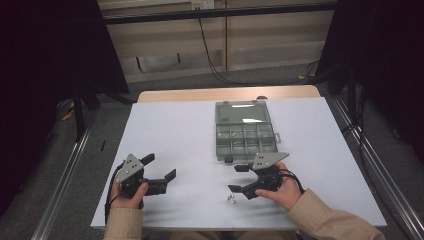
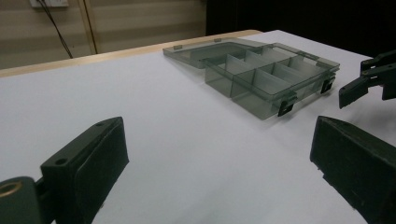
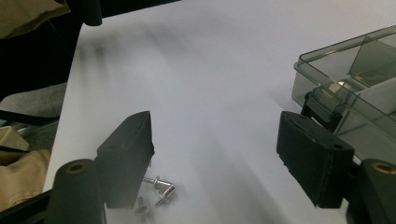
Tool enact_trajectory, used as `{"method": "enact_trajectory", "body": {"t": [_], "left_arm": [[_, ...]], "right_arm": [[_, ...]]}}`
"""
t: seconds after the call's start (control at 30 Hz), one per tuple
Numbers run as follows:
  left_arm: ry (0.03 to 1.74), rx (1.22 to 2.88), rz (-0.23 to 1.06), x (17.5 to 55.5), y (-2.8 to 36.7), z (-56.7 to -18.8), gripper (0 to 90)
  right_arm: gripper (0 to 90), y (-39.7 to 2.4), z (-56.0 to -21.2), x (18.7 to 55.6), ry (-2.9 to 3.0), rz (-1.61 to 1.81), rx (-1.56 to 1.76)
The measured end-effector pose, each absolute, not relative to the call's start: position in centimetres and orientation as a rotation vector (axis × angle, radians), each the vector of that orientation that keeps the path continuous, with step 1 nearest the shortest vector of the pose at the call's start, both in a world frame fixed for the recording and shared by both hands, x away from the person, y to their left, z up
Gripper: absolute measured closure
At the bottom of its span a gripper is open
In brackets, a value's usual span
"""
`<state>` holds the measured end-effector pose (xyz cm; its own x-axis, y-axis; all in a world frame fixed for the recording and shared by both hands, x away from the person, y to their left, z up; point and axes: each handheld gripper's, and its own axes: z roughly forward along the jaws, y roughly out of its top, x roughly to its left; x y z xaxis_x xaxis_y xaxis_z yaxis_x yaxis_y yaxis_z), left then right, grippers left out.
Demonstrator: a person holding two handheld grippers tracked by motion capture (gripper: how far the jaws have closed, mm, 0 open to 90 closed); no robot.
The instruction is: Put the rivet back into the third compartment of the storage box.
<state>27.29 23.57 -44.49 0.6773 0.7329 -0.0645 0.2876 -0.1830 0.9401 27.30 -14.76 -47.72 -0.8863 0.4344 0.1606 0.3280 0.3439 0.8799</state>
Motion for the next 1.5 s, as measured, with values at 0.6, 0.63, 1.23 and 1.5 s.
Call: {"method": "enact_trajectory", "body": {"t": [0.6,0.63,1.23,1.5], "left_arm": [[0.834,1.771,0.504,26.8,23.6,-44.4,4.0],[0.832,1.770,0.502,26.9,23.6,-44.4,4.0],[0.819,1.781,0.495,27.2,23.1,-44.4,4.0],[0.826,1.774,0.498,27.2,23.1,-44.4,4.0]], "right_arm": [[49.1,-14.9,-47.5,26.7,2.538,1.520,0.807],[49.2,-14.9,-47.6,26.6,2.542,1.515,0.813],[66.8,-14.9,-47.8,25.9,2.591,1.489,0.846],[72.5,-14.2,-48.0,25.4,2.629,1.482,0.852]]}}
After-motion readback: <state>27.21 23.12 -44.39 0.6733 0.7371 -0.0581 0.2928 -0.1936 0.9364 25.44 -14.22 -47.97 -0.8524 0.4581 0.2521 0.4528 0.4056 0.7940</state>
